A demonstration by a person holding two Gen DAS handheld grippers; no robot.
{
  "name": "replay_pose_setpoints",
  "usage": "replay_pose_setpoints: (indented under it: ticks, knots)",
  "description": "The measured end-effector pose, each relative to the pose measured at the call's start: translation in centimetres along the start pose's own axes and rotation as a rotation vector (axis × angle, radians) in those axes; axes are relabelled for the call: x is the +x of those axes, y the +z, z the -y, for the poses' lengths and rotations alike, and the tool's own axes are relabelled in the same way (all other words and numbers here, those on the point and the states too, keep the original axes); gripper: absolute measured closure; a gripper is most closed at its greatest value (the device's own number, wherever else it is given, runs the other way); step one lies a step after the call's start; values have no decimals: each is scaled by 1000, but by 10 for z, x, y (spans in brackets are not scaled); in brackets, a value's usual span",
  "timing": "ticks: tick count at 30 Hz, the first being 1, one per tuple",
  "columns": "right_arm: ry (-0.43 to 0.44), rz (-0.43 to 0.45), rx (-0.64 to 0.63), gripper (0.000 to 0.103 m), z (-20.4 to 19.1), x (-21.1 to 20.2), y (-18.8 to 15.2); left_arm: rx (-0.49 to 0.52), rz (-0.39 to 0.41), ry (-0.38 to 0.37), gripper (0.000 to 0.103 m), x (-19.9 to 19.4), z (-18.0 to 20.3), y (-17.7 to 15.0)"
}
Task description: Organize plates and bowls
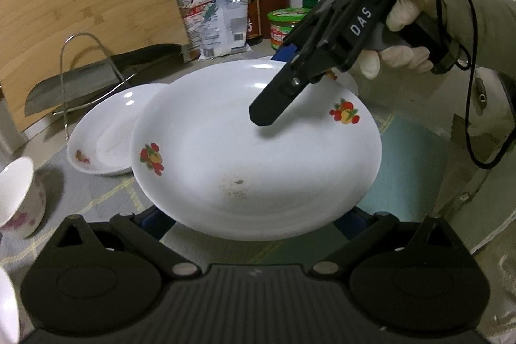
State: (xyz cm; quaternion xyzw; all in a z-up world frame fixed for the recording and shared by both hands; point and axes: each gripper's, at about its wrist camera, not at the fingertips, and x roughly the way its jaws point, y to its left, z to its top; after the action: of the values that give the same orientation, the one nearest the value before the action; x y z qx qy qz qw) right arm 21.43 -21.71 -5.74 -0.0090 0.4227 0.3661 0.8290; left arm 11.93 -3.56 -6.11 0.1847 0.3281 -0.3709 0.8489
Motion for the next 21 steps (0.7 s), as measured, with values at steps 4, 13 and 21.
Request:
replay_pose_setpoints:
  ticks: [4,13,21]
  knots:
    - [-11,7,11,8,12,-8,-4,9,0,-13,2,11,3,10]
    - [-33,21,39,8,36,-26,-15,33,-5,-35,2,30,14,31]
    - [-48,35,59,8,53,-39,-23,51,-12,-51,2,46,24,45]
